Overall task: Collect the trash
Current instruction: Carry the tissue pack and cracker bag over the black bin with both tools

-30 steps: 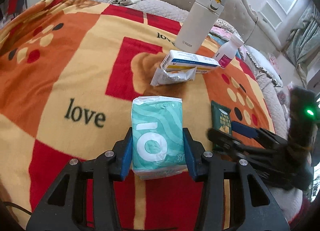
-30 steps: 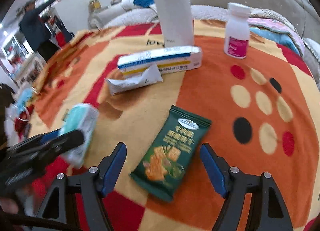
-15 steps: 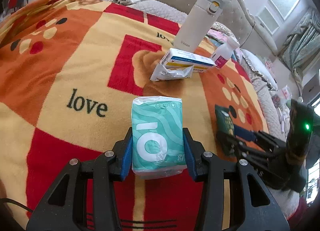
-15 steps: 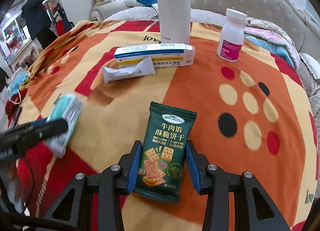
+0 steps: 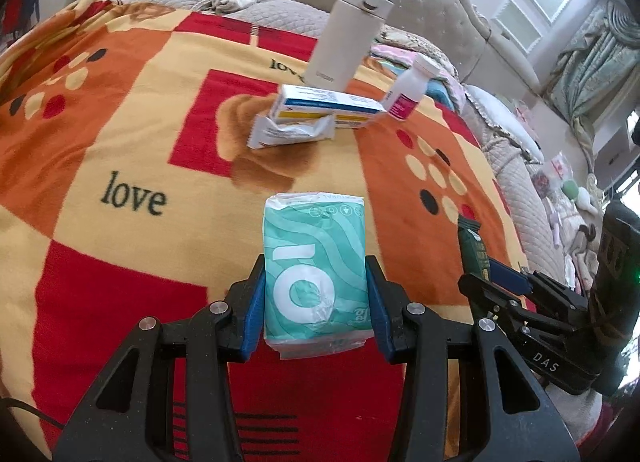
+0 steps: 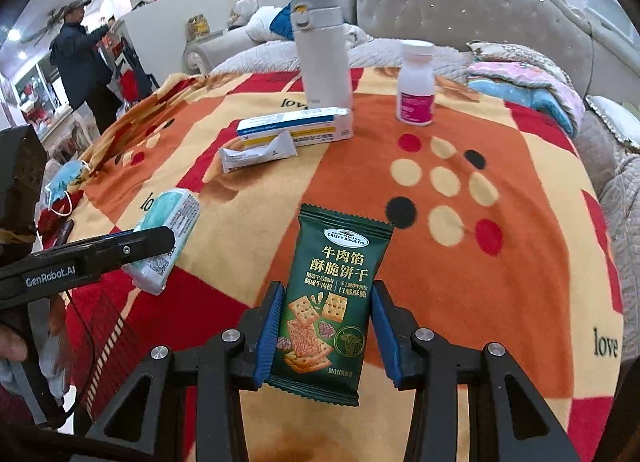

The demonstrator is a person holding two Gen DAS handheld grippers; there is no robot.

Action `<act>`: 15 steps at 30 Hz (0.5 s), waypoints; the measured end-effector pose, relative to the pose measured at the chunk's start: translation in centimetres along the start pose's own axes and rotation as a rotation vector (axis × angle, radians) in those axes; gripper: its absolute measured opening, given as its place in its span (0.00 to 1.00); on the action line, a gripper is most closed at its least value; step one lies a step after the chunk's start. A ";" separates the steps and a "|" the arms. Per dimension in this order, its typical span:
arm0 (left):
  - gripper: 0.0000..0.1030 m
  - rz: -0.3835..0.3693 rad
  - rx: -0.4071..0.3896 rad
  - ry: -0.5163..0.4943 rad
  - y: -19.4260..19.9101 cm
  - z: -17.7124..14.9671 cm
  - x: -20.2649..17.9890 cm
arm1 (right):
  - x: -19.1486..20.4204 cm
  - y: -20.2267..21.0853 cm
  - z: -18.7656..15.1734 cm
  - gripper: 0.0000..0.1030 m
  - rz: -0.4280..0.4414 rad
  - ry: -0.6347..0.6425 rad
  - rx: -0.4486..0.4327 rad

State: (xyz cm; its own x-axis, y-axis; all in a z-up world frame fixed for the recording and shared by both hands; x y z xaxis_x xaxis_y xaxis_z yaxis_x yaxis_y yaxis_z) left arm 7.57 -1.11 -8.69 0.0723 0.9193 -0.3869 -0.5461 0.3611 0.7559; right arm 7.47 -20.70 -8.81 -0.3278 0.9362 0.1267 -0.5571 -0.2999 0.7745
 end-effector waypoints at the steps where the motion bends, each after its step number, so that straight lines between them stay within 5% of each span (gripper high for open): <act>1: 0.42 -0.004 0.004 -0.003 0.0 -0.1 -0.3 | -0.4 0.3 -0.3 0.41 -0.001 -0.010 -0.003; 15: 0.42 -0.071 0.055 -0.072 -1.2 -1.7 -5.6 | -5.2 4.0 -3.3 0.41 -0.020 -0.113 -0.045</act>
State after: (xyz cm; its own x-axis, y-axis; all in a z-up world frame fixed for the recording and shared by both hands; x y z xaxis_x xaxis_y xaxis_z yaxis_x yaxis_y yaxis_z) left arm 6.39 -6.94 -8.35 0.1700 0.8993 -0.4031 -0.4910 0.4319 0.7565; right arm 4.40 -27.37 -8.45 -0.2299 0.9559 0.1826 -0.5973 -0.2867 0.7490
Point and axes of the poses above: each gripper's, at about its wrist camera, not at the fingertips, and y roughly against the way its jaws point, x to its left, z to its top, the point moved 4 cm from there along -y, roughly the way its jaws point, and after that the axes turned 1 degree about -z, right-handed, at the moved point
